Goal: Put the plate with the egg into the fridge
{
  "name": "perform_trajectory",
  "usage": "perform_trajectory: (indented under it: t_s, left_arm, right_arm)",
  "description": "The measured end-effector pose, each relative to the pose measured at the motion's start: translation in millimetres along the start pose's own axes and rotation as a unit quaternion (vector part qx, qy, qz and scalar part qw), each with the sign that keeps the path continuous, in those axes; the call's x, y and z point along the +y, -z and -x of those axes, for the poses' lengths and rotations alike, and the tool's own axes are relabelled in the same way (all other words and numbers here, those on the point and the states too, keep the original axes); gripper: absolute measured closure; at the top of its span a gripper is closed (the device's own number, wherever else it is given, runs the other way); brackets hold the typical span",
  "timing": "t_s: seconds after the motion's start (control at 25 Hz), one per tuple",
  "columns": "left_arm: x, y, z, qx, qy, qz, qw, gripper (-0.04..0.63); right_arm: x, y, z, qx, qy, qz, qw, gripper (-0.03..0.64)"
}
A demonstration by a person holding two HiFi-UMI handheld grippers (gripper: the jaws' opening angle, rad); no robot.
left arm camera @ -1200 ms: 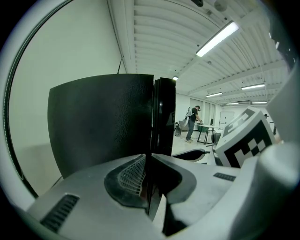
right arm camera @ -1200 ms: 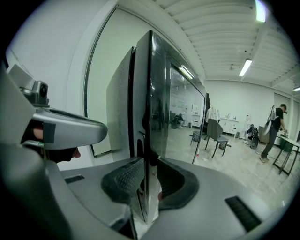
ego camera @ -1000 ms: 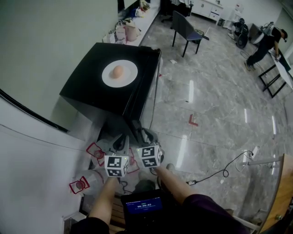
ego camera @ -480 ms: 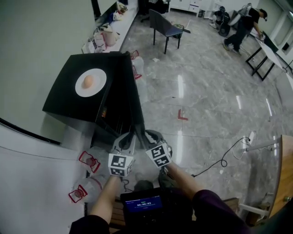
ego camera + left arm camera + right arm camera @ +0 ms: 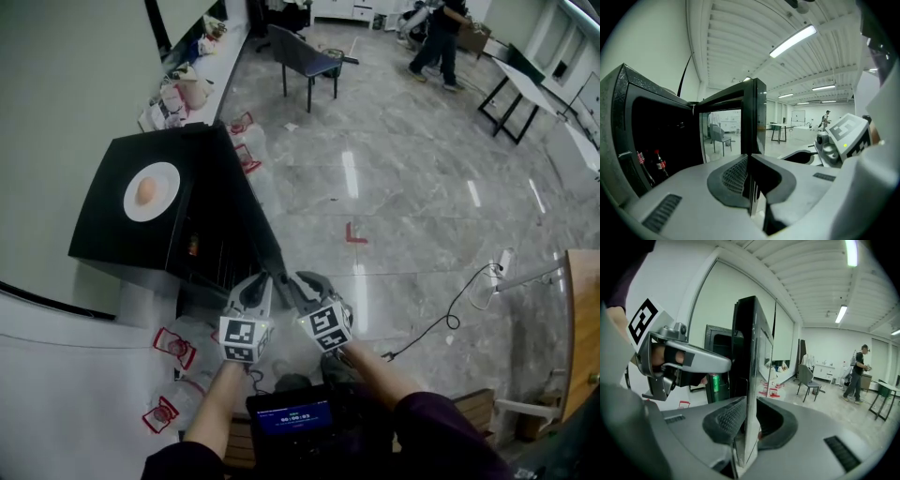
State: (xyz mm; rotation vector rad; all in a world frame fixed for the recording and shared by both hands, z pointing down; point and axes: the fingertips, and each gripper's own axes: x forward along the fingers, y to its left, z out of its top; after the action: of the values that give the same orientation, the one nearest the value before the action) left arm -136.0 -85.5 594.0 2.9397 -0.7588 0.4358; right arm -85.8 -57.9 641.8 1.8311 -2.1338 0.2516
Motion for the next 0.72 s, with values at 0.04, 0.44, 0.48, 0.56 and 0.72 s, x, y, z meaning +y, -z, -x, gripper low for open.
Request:
perform_trajectory:
  t_s: [0.04, 0.44, 0.48, 0.56, 0.72]
  left_arm:
    - [-3, -1, -3, 0.000, 0.004, 0.000, 1.0000, 0.583]
    - [-40, -11, -55, -0.001, 0.050, -0.016, 0.9986, 0.584]
    - [-44, -12, -62, -0.001, 0.057, -0.018, 0.9982, 0.583]
    - [-51, -15, -77, 0.000, 0.068, -0.021, 0.9974, 0.583]
    - [-65, -21, -108, 0.002, 0.081, -0.023, 0.9965, 0.583]
  right_arm:
    - [-6, 0, 6, -0.003, 0.010, -0.006, 1.000, 0.543]
    - [-71, -12, 54, -0.046, 0.104, -0.041, 0.993, 0.543]
    - [-78, -13, 58, -0.050, 0.112, -0.043, 0.992, 0.543]
    - [-91, -17, 65, -0.057, 0.126, -0.046, 0.989, 0.543]
    - [-116, -24, 74, -0.071, 0.144, -0.051, 0.986, 0.543]
